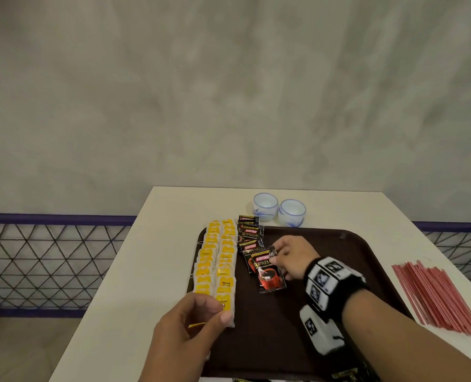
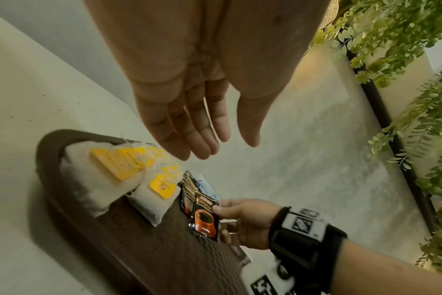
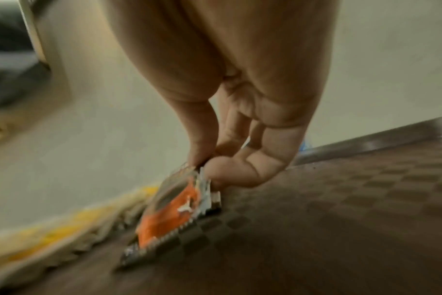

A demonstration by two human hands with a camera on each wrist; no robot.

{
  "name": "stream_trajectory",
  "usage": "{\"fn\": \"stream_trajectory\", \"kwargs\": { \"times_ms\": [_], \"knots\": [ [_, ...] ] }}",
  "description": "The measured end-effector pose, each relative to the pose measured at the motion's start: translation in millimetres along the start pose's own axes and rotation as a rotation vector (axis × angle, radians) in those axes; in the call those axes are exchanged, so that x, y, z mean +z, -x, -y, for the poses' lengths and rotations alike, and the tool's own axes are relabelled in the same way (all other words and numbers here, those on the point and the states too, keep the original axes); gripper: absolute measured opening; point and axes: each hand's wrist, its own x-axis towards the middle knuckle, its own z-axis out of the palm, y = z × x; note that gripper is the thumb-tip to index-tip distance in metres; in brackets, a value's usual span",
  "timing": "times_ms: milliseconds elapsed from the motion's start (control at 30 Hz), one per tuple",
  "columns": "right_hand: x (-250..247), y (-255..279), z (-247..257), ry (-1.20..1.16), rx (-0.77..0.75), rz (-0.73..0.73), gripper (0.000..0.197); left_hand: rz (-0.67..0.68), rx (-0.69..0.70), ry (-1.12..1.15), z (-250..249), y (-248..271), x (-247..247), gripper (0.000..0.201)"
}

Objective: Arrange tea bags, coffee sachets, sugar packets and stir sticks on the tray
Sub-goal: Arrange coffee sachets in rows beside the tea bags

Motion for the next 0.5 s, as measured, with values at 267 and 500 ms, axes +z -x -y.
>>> {"fn": "stream_trajectory", "kwargs": {
  "times_ms": [267,500],
  "knots": [
    [23,-30,8,0.121,0.157,-0.052,0.035,-0.011,-0.004,-0.07,11,-6,-12,0.012],
    [21,-35,15,0.185,0.234,0.0,0.036,-0.004,-0.006,-0.082,18,-5,-14,0.01]
  ]
}}
